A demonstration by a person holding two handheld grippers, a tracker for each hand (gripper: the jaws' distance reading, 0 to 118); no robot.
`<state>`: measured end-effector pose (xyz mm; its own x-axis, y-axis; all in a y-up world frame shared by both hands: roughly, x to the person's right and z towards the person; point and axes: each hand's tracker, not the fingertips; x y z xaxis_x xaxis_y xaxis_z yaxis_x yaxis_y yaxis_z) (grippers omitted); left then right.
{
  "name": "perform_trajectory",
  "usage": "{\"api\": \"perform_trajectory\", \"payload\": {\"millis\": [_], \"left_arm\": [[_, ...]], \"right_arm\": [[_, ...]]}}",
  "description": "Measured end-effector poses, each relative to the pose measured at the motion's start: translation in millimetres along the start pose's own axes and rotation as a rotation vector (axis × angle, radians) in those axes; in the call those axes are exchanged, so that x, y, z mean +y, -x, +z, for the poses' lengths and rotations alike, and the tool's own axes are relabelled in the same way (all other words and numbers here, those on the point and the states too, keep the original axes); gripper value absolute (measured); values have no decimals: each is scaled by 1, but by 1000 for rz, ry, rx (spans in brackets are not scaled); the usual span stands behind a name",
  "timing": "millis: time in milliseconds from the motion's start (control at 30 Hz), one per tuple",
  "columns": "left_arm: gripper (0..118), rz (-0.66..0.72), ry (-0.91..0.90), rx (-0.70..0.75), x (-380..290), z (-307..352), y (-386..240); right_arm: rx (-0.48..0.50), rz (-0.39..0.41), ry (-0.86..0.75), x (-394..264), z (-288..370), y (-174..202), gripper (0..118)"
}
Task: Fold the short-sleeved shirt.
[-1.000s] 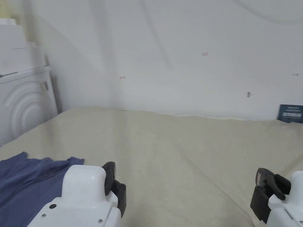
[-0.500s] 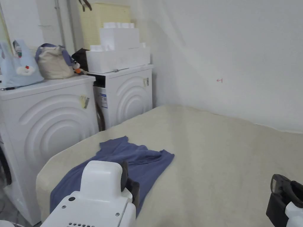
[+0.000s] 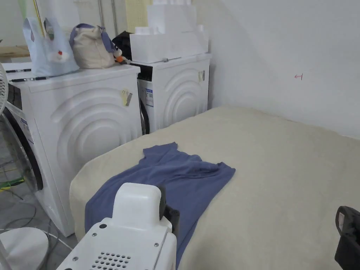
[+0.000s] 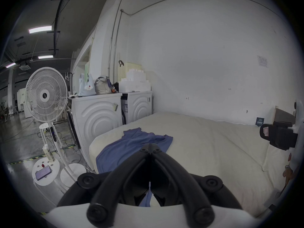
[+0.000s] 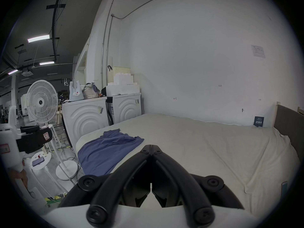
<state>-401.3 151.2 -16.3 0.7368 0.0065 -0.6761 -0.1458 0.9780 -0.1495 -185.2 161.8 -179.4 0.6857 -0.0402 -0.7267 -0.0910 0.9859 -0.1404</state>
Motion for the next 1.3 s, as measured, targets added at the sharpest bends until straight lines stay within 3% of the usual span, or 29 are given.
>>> {"api": "perform_trajectory", "payload": {"millis": [267, 433, 667, 700, 800, 833, 967, 1167, 1300], "left_arm": [[0, 26, 195, -18, -39, -93, 15], [0, -42, 330, -16, -72, -182, 18], [1, 40, 476, -94, -103, -307, 26], [18, 46, 503, -111, -107, -320, 25], [106, 54, 656, -179, -123, -354, 21], [113, 57, 665, -205, -128, -357, 20], [113, 59, 662, -228, -138, -357, 15], [114, -41, 685, -170, -150, -363, 1], [102, 42, 681, -97, -149, -366, 4]], "right_arm": [[31, 26, 138, -24, -70, 3, 0], [51, 42, 212, -41, -115, 3, 0], [58, 63, 334, -74, -173, -2, 0], [58, 62, 349, -77, -178, -2, 0], [50, 61, 383, -88, -188, -6, 0], [45, 59, 390, -91, -189, -7, 0], [34, 43, 423, -98, -191, -12, 0], [30, 42, 438, -101, -187, -13, 0], [35, 61, 448, -101, -185, -13, 0]]}}
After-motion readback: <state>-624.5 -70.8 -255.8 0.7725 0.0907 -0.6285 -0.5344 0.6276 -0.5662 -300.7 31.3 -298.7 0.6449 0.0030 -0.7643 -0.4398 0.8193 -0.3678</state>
